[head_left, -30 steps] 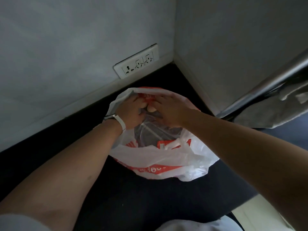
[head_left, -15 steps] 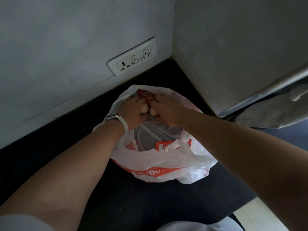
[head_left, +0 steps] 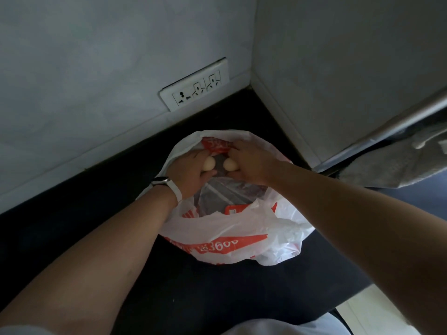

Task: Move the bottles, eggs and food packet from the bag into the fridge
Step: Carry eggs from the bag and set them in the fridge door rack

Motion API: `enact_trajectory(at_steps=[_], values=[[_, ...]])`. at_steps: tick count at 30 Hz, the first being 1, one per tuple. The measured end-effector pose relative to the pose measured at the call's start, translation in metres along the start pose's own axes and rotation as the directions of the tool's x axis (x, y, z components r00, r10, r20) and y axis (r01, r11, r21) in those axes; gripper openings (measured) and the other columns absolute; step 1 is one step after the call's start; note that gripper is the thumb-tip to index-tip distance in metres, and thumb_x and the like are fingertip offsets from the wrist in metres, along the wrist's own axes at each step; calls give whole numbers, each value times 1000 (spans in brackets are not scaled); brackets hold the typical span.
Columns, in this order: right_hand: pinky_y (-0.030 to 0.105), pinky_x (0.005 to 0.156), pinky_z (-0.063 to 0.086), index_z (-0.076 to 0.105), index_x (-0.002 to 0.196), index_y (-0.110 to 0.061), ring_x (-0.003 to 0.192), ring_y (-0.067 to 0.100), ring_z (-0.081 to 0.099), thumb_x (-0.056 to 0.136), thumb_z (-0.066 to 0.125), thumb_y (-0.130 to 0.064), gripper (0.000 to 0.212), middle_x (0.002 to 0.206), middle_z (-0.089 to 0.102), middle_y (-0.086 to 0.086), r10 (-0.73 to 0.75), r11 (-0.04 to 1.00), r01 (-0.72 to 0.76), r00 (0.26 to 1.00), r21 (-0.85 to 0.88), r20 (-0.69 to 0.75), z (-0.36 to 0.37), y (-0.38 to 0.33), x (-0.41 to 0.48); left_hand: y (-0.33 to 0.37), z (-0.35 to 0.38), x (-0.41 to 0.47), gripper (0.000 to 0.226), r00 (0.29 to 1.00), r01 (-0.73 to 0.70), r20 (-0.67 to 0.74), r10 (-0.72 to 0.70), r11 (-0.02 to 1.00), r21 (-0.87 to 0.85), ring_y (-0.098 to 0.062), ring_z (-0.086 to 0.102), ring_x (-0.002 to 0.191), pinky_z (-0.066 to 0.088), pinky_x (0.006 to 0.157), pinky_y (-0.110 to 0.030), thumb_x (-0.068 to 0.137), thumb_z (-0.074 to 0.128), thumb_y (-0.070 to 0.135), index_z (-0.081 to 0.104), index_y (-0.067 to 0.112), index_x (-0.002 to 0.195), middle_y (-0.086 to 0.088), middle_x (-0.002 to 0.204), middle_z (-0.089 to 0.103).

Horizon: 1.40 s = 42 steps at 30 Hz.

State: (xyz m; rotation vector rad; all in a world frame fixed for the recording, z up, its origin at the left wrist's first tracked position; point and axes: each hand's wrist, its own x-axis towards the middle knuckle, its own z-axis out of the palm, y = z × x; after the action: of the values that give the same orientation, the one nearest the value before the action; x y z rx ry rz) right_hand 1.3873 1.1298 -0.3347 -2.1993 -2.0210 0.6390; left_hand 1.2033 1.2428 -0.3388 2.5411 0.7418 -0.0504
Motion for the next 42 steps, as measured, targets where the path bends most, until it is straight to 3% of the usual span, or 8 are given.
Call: enact_trajectory(at_steps=[6, 10, 15, 25, 28, 33, 37, 42], values=[[37, 92, 47, 51, 127, -19, 113, 25, 54, 87, 57, -56, 55, 133, 49, 7, 55, 997, -54, 998, 50, -24, -19, -13, -29, 27, -14, -26, 43, 993, -28, -117, 22, 999, -47, -30, 65, 96, 53, 78, -38, 87, 72, 36, 62, 10, 120, -11, 107, 69], [33, 90, 46, 49, 125, -23, 109, 24, 57, 88, 60, -48, 47, 125, 57, 3, 135, 980, -127, 990, 155, -47, -32, -28, -55, 48, -25, -49, 35, 983, 64, -159, -87, 987, -149, -19, 62, 91, 50, 74, -32, 86, 72, 41, 62, 20, 112, -1, 103, 67], [34, 81, 46, 50, 122, -17, 104, 28, 58, 85, 64, -38, 45, 120, 59, 7, 193, 959, -172, 978, 224, -78, -51, -52, -92, 73, -39, -82, 30, 961, 49, -256, -103, 977, -208, -15, 62, 78, 54, 65, -33, 85, 73, 38, 63, 19, 105, 3, 92, 64], [39, 67, 52, 50, 96, -22, 74, 21, 56, 74, 68, -27, 29, 89, 57, 0, 269, 918, -145, 912, 370, -310, -73, -113, -174, 129, -55, -152, 21, 901, 15, -385, -197, 903, -429, 1, 61, 74, 49, 59, -16, 80, 77, 19, 59, 20, 90, 14, 78, 61], [35, 65, 49, 51, 94, -19, 74, 19, 55, 79, 68, -26, 24, 87, 57, -2, 290, 912, -152, 896, 382, -336, -73, -130, -197, 142, -56, -171, 21, 901, -28, -398, -174, 891, -454, 2, 61, 72, 47, 57, -11, 79, 77, 16, 60, 19, 89, 13, 76, 60], [29, 61, 46, 55, 91, -20, 70, 15, 54, 78, 70, -27, 21, 80, 59, -4, 324, 889, -137, 863, 437, -387, -70, -146, -224, 164, -51, -196, 22, 884, -77, -436, -168, 868, -490, -5, 62, 72, 52, 58, -18, 77, 78, 12, 60, 18, 87, 10, 75, 61], [15, 52, 40, 55, 89, -21, 66, 7, 53, 78, 72, -28, 21, 76, 58, -8, 319, 870, -107, 867, 482, -383, -69, -143, -239, 186, -48, -207, 22, 878, -31, -406, -254, 815, -579, -5, 62, 73, 54, 60, -20, 79, 79, 16, 60, 19, 90, 6, 82, 63], [11, 52, 38, 54, 86, -27, 62, 2, 51, 79, 72, -30, 20, 74, 56, -12, 274, 843, -61, 904, 535, -328, -75, -125, -249, 215, -47, -213, 21, 831, 25, -403, -384, 749, -662, -6, 64, 73, 53, 60, -19, 80, 77, 14, 61, 19, 93, 4, 85, 65]])
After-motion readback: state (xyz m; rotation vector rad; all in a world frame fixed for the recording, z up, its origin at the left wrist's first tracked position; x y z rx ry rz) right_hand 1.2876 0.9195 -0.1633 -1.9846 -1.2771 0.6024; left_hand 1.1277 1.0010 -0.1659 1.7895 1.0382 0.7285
